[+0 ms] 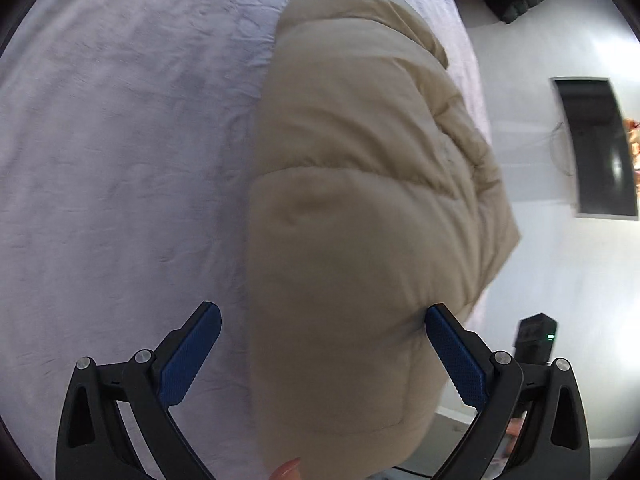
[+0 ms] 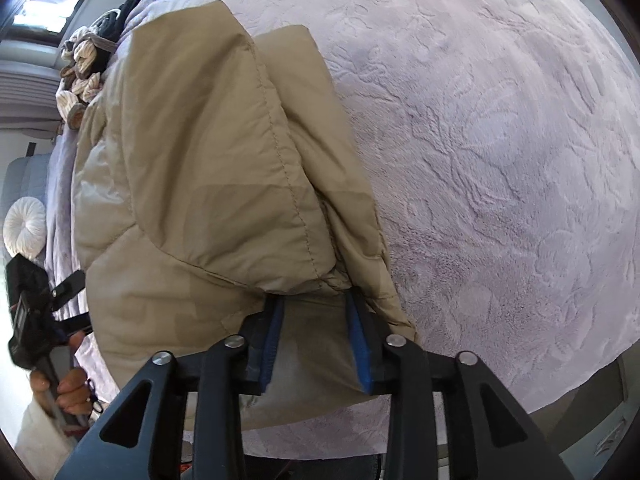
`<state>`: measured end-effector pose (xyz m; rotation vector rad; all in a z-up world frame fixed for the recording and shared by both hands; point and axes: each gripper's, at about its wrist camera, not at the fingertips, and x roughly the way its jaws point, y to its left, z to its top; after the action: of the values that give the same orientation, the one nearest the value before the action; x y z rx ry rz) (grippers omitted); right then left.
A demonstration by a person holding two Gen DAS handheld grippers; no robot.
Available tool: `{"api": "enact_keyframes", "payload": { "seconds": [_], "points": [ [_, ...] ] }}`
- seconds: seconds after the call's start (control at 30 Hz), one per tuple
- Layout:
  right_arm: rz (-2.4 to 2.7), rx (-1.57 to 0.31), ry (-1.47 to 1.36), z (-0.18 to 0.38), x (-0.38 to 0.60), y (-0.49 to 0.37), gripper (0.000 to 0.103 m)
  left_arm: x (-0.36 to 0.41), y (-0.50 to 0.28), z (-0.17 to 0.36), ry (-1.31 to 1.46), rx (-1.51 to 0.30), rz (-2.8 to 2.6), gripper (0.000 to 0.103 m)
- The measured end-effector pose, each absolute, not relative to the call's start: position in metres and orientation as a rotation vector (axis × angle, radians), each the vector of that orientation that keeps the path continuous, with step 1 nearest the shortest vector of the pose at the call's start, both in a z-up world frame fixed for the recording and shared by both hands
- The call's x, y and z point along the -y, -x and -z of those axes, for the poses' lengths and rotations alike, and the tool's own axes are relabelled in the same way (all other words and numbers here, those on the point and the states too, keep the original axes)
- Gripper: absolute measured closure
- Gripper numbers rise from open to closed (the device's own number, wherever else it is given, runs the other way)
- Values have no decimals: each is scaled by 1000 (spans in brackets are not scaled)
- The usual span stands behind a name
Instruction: Fold large clothes
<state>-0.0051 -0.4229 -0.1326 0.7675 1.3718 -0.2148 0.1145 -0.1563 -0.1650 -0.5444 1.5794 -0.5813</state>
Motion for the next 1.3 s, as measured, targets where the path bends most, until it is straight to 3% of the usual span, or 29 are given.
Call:
{"api": "enact_keyframes", "payload": {
  "seconds": [0.03,0.17,0.23,0.33,0.73,1.17,1.23,1.3],
  "points": [
    [214,-1370,-760,128,426,1,47,159,-115,168,563,-1588,615,0],
    [196,-1330,-748,107,437,-8,36,168,-113,173,555,-1599,678,0],
    [181,-1285,-737,92,444,-12,20,170,-111,174,552,-1598,686,0],
    [133,-1207,-740,77,455,-23,11,170,-111,176,553,-1600,686,0],
    [-6,-1291,-656,119,451,-55,11,167,-120,191,563,-1607,749,0],
    [-292,-1327,-933,194,468,-76,10,170,-129,226,654,-1645,825,0],
    [-346,-1323,-966,201,467,-82,0,172,-130,229,660,-1648,832,0],
    [-391,-1324,-990,208,465,-83,0,172,-130,233,672,-1654,829,0]
  ]
}}
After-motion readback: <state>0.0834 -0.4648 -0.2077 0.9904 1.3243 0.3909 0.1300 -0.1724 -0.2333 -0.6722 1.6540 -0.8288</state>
